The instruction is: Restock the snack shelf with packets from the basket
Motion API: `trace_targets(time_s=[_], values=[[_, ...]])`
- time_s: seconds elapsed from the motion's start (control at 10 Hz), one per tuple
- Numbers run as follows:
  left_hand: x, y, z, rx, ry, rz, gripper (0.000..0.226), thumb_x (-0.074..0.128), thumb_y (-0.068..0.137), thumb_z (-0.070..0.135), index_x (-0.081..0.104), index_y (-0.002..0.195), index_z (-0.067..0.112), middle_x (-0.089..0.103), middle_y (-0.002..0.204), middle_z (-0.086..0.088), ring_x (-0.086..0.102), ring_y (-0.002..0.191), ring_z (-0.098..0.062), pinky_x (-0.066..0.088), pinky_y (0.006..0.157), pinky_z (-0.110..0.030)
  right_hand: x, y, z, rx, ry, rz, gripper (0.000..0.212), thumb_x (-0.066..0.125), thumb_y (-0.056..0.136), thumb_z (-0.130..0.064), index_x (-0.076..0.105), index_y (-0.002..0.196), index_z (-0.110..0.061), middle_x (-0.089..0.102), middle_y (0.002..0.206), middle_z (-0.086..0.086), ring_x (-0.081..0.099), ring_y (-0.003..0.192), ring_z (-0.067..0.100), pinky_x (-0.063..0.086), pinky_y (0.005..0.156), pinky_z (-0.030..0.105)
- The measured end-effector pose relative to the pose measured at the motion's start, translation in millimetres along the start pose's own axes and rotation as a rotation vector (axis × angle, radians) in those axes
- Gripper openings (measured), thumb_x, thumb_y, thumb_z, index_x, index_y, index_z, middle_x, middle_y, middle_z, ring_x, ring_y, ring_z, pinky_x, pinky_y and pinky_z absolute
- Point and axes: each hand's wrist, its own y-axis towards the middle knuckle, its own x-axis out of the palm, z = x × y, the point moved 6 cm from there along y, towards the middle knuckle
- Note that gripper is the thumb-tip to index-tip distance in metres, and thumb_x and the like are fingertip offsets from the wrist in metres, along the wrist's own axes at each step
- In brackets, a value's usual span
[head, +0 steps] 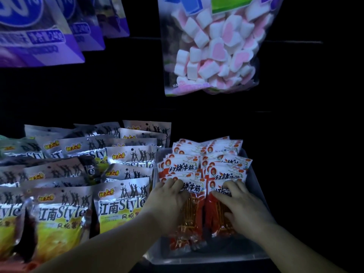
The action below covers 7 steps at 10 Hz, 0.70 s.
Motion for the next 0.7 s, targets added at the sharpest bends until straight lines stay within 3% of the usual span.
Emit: trace_targets(time_s=[0.1,0.2,0.3,0.5,0.7], values=[[-1.8,2.0,-0.6,-0.013,0.027,0.039,0.056,0.066,0.086,0.031,0.047,0.139,0.031,0.043,0.131,-0.002,0.040,0.120,-0.023,0.039,0.107,-0.043,-3.2,1.5,2.7,0.007,-0.050,0.008,0.064,0.063,0.099,-0.031,0.033,0.156,-0.039,0.030,0.145,-0.010,0.028,0.141,0.011,0.045,0.105,0.027],[-1.5,1.5,-2.4,-0.025,-0.005,0.088,0.047,0.063,0.089,0.035,0.052,0.134,0.031,0.046,0.127,0.000,0.042,0.117,-0.022,0.040,0.105,-0.041,-2.9,2.1,5.9,0.054,-0.021,0.027,0.050,0.064,0.097,-0.036,0.050,0.145,-0.035,0.043,0.126,-0.010,0.045,0.126,0.011,0.051,0.092,0.028],[-8.0,-2.3,-2.3,-0.003,-0.071,0.161,0.033,0.054,0.095,0.040,0.058,0.125,0.029,0.051,0.118,0.003,0.046,0.110,-0.020,0.043,0.101,-0.039,-9.8,4.0,7.7,0.065,0.000,0.100,0.042,0.065,0.096,-0.041,0.060,0.137,-0.033,0.053,0.119,-0.011,0.055,0.121,0.012,0.052,0.086,0.029],[-25.2,-22.4,-8.2,0.037,-0.224,0.322,0.028,0.059,0.089,0.039,0.069,0.113,0.029,0.063,0.102,0.008,0.060,0.093,-0.016,0.057,0.076,-0.036,-29.5,3.0,-6.8,0.156,0.112,0.082,0.043,0.058,0.097,-0.055,0.060,0.136,-0.038,0.060,0.135,-0.017,0.057,0.124,0.005,0.051,0.097,0.026],[-59.1,-61.2,-26.5,-0.064,-0.474,0.313,0.044,0.057,0.095,0.039,0.057,0.139,0.033,0.062,0.130,0.013,0.060,0.119,-0.010,0.057,0.094,-0.030,-62.0,-12.2,-34.0,0.228,0.121,0.019,0.028,0.062,0.095,-0.053,0.069,0.116,-0.035,0.070,0.116,-0.013,0.066,0.100,0.007,0.057,0.083,0.028]])
